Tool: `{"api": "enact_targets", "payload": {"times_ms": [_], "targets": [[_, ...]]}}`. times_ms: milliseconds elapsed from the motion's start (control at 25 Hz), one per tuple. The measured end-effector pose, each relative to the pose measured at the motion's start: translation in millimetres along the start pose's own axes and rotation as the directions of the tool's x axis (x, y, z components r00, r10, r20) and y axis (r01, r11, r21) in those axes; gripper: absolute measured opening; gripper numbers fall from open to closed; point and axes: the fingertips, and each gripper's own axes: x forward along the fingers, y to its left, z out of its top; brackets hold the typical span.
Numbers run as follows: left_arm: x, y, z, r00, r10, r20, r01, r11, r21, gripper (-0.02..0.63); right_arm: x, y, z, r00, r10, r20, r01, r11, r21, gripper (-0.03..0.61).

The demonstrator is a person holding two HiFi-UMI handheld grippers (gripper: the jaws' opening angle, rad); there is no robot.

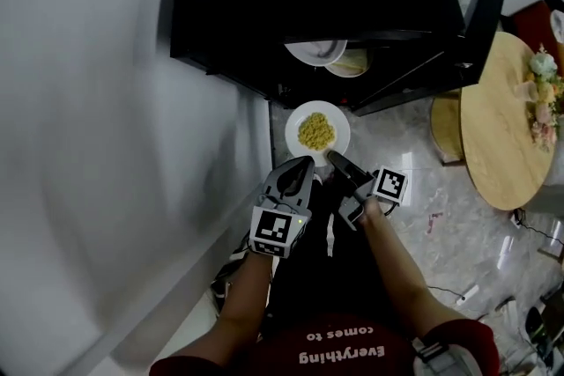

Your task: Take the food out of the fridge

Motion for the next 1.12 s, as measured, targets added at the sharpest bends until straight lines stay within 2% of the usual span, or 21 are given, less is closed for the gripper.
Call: {"api": "enact_targets", "payload": {"times_ms": [80, 240, 360, 480, 600, 720, 840, 960, 1120], "targets": [[-5, -15, 5, 1.0, -0.026, -0.004, 0.026, 1.0, -0.015, 0.003, -31, 2, -10, 1.0, -0.01, -0.028, 0.01, 1.0, 0.003, 0.021], [-2, -40, 16, 0.998, -0.055, -0.006, 0.055, 0.998, 0.018, 0.005, -79, 8, -11, 0.999, -0.014, -0.051, 0.013, 1.0, -0.01, 0.021], [11, -63, 17, 0.993, -0.116, -0.02, 0.116, 0.993, 0.014, 0.003, -111, 12, 2, 1.0, 0.011, 0.019, -0.011, 1.0, -0.018, 0.021], [31, -94, 21, 0.985, -0.172, -0.034, 0.173, 0.983, 0.054, 0.005, -142, 17, 22, 0.994, 0.034, 0.108, -0.031, 0.999, -0.035, 0.021], [53, -138, 33, 0.962, -0.27, -0.031, 0.272, 0.958, 0.092, 0.004, -178, 22, 45, 0.977, 0.06, 0.206, -0.054, 0.998, -0.034, 0.021], [74, -182, 44, 0.924, -0.381, -0.037, 0.382, 0.915, 0.127, 0.005, -219, 21, 69, 0.935, 0.079, 0.345, -0.079, 0.997, -0.016, 0.021], [93, -219, 48, 0.887, -0.459, -0.061, 0.462, 0.874, 0.149, 0.004, -258, 16, 91, 0.874, 0.081, 0.479, -0.095, 0.995, 0.005, 0.021], [112, -252, 43, 0.857, -0.508, -0.088, 0.515, 0.84, 0.17, 0.005, -292, 7, 116, 0.809, 0.071, 0.584, -0.106, 0.994, 0.026, 0.021], [129, -289, 32, 0.819, -0.559, -0.133, 0.574, 0.797, 0.188, 0.004, -329, -2, 144, 0.724, 0.029, 0.689, -0.064, 0.998, 0.026, 0.021]]}}
